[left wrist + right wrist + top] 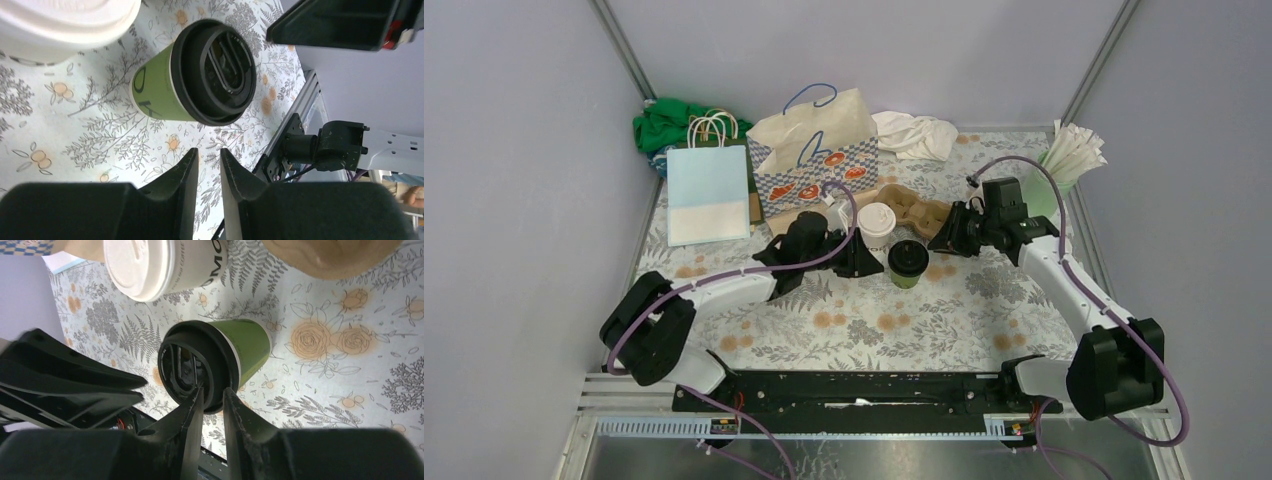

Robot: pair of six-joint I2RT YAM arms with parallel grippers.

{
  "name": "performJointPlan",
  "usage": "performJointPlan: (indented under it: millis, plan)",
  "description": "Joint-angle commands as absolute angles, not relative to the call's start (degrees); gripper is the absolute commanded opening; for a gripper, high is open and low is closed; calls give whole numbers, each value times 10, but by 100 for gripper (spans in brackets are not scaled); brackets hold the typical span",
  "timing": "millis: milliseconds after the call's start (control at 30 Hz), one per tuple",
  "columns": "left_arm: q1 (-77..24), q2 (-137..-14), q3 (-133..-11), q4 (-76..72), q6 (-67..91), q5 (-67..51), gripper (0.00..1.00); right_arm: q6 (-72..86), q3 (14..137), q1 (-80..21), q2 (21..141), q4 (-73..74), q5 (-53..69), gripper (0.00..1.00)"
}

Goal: Pack the takeout coffee
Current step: Close the cup lid on the coffee cup.

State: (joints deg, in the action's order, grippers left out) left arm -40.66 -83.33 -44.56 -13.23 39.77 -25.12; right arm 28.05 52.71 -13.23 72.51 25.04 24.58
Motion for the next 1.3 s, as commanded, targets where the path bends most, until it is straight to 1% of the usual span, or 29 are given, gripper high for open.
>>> performJointPlan:
  millis: [0, 167, 300, 333, 433, 500, 767, 833, 1000, 1100, 1267]
  plan:
    - [-420, -811, -404, -245, 460, -213, 27, 269, 565, -129, 741, 247, 241, 29]
    - [-426, -817, -377, -295, 491, -206, 32, 268, 577, -127, 770, 230, 247, 31]
    - [-423, -838, -384, -311, 497, -215, 31, 269, 586, -127, 793, 217, 254, 31]
    - [-422, -843, -387, -315, 498, -219, 30, 270, 587, -127, 796, 213, 259, 32]
    - [-421, -850, -395, -322, 498, -223, 33, 271, 588, -127, 796, 203, 268, 44]
    - [-421, -851, -397, -323, 498, -221, 36, 268, 587, -127, 794, 196, 273, 47]
    - [-421, -872, -409, -323, 501, -220, 37, 216, 611, -127, 817, 209, 280, 47]
    - [-421, -877, -411, -329, 504, -221, 35, 215, 614, -127, 822, 203, 283, 48]
    - [-419, -896, -426, -324, 502, -226, 26, 222, 614, -130, 835, 183, 311, 54]
    - [-414, -903, -429, -325, 503, -229, 24, 223, 611, -133, 837, 180, 320, 56]
    - [-405, -910, -436, -320, 496, -232, 21, 230, 594, -135, 830, 174, 338, 57]
